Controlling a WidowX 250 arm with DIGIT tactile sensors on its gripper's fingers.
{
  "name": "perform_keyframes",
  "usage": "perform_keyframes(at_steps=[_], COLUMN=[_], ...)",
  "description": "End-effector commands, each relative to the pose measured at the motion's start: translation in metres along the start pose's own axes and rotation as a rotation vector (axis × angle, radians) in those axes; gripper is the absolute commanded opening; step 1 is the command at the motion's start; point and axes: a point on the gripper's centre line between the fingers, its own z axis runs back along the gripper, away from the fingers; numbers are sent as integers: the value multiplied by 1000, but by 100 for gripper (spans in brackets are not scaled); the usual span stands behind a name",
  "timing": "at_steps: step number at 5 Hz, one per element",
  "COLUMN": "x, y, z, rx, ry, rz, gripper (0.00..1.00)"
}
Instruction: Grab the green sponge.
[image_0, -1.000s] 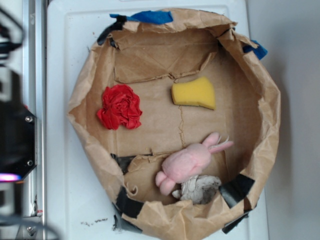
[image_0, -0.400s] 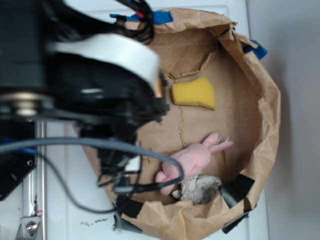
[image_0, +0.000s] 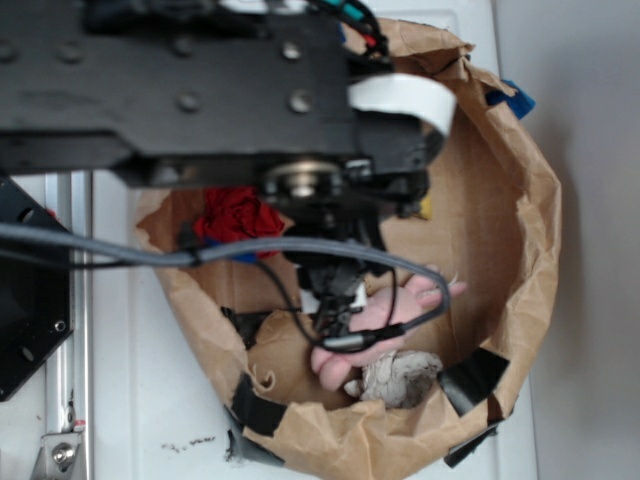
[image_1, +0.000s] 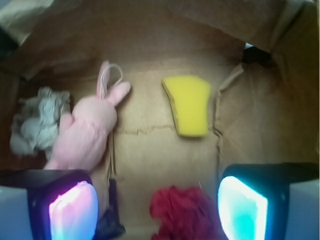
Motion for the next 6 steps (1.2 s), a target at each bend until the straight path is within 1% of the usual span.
perform_keyframes(at_steps=[1,2,3,4,5,6], x=[38,44,49,49,47,38], y=[26,25,29,39,35,28], z=[-31,-48,-57,-63,-77,-92], rx=[-49,-20,-20,5,61,88], ry=[-43,-56,-43,-41,-53,-12], rz=[62,32,28,33,-21,-37], gripper=[100,100,100,100,100,100])
